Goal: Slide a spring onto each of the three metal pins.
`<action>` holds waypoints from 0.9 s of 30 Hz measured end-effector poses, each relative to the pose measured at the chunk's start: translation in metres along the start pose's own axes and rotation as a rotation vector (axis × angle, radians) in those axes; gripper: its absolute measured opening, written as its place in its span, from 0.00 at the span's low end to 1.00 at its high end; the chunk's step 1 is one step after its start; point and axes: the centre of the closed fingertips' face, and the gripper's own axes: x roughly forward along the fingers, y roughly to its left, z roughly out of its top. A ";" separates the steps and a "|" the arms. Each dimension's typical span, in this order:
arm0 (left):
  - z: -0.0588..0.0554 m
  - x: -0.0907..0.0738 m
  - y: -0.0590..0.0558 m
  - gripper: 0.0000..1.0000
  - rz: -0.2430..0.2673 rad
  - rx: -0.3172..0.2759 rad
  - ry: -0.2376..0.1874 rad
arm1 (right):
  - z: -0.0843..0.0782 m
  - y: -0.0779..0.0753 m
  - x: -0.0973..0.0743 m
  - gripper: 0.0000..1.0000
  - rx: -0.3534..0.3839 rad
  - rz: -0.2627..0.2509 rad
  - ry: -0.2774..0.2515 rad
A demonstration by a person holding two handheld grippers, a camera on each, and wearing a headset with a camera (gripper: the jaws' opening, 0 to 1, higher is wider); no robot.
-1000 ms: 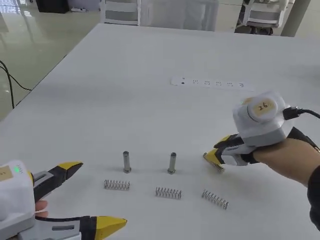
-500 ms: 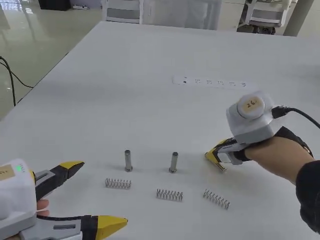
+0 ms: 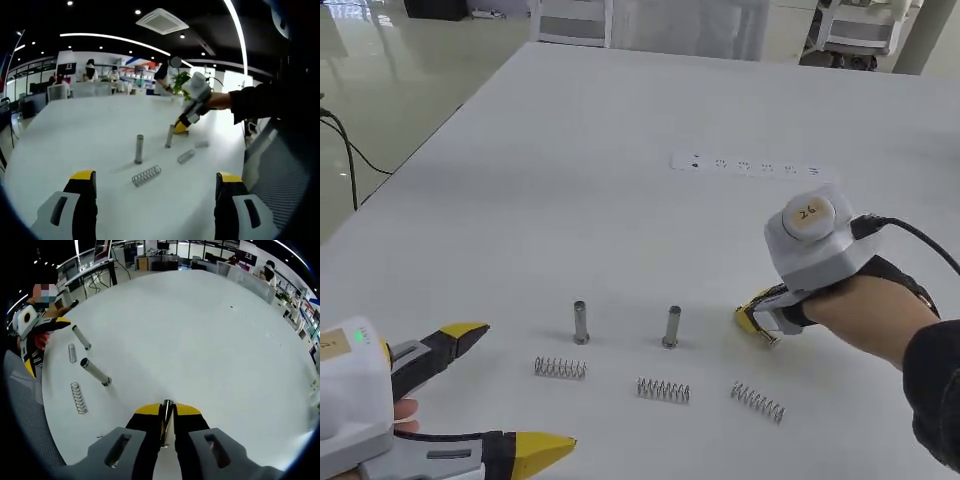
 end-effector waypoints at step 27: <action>0.010 -0.001 -0.004 0.96 -0.006 0.023 -0.013 | 0.002 0.006 -0.032 0.05 0.039 -0.032 -0.045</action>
